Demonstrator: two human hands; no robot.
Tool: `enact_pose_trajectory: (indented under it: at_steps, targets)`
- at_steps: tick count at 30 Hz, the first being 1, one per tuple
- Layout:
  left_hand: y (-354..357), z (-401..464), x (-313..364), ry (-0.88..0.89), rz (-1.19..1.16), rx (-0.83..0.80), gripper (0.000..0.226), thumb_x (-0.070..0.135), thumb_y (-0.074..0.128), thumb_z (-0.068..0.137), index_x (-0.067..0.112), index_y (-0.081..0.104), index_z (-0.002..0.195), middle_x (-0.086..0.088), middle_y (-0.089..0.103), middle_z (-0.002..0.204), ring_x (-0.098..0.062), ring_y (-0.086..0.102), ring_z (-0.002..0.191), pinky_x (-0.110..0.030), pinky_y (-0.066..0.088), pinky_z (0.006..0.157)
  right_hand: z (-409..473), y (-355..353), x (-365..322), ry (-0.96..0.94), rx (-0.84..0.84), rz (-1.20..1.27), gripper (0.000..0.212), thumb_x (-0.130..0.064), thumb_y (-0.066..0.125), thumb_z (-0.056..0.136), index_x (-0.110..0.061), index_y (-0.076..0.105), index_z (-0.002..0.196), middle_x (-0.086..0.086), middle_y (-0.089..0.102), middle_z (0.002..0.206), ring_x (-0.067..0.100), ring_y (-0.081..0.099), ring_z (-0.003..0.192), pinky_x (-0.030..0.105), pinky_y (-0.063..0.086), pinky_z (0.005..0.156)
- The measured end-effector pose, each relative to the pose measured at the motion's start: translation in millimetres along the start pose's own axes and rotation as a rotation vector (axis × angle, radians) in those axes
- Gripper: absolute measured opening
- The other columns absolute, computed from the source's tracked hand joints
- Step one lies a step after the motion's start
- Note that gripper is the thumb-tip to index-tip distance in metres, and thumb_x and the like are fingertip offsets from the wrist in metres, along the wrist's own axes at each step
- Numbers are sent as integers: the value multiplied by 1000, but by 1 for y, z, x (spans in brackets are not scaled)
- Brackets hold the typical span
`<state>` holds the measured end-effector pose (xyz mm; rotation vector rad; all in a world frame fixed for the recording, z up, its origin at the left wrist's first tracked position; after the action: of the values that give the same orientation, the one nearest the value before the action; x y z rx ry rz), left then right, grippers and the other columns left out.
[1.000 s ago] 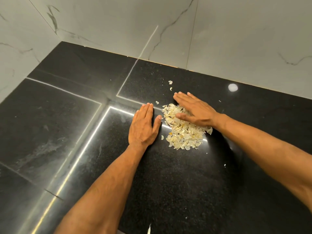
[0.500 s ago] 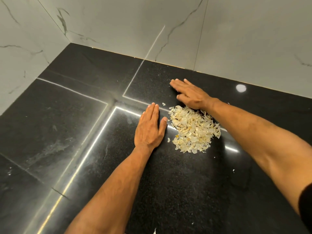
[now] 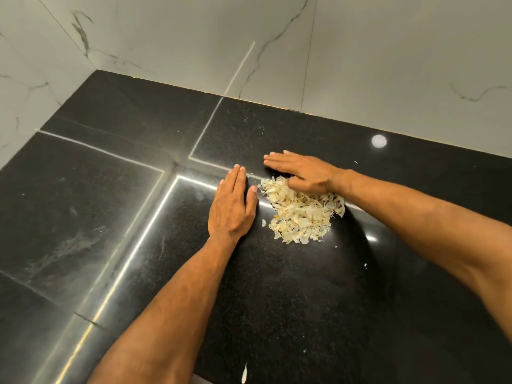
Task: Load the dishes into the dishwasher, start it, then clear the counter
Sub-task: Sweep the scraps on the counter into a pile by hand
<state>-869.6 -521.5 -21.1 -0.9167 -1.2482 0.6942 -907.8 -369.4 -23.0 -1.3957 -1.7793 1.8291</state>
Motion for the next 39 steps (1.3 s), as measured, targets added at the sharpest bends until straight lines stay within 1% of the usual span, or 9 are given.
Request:
enact_pose_trajectory:
  at_steps: [3,6,9,14,23,28,33,36,39]
  targets:
    - [-1,1,-1,-6,0,4,54,34,34,104,11,27,152,-5,24,159,-15,18,147,-37,17,121,-4,14,-17,-77,-43,-47,81,-45,16,80,-13,22,154,6,13,162,13,4,150,37,-2,123]
    - [-3,1,-3,-13,6,4,54,35,33,104,12,26,152,-4,24,159,-14,17,147,-36,16,121,-16,19,-34,-139,-40,3,81,-40,21,77,-12,28,152,4,20,160,9,10,148,27,-1,121]
    - [-2,0,-2,-8,6,-6,55,36,32,104,13,24,153,-3,22,160,-13,16,147,-33,13,122,-32,3,-10,-16,82,52,69,-31,29,83,-17,33,150,1,28,157,3,16,143,18,3,117]
    - [2,1,-3,21,22,-3,54,37,31,104,11,26,152,-5,26,159,-15,19,147,-32,10,122,-77,-25,62,367,247,86,73,-29,31,82,-14,27,152,7,21,161,13,12,148,27,1,119]
    - [5,0,-3,41,11,-9,57,39,26,102,11,27,151,-5,29,157,-17,22,146,-36,13,122,-72,27,-12,171,193,24,75,-49,19,89,-12,17,154,4,16,160,8,9,147,30,3,122]
    - [5,0,4,145,78,-50,67,49,12,98,12,20,153,-5,24,159,-17,19,147,-40,13,122,-98,20,-8,363,381,135,81,-66,12,90,-17,18,155,0,14,162,2,6,145,28,3,119]
    - [18,4,7,166,114,-185,61,47,15,104,14,10,155,-3,13,162,-17,6,150,-39,3,121,-131,28,14,677,524,179,76,-57,16,94,-9,26,152,7,23,160,16,15,149,29,3,119]
    - [27,6,33,194,-46,-249,58,43,17,105,14,7,155,-2,10,162,-15,5,149,-33,-1,120,-122,37,-6,704,602,180,72,-52,15,97,-8,28,151,10,26,159,19,17,149,29,1,118]
    - [41,1,55,134,-213,-253,55,41,18,106,14,17,154,-1,18,161,-10,8,149,-30,-1,120,-107,43,-22,696,654,225,59,-41,21,103,-7,31,150,10,30,157,19,19,148,28,1,118]
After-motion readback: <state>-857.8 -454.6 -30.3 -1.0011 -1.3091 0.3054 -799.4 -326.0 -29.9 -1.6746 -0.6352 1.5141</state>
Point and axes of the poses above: each hand's wrist, its own z-axis towards the middle knuckle, its own y-axis out of the palm, x = y × z, the point moved 8 cm from there along z, towards the middle knuckle
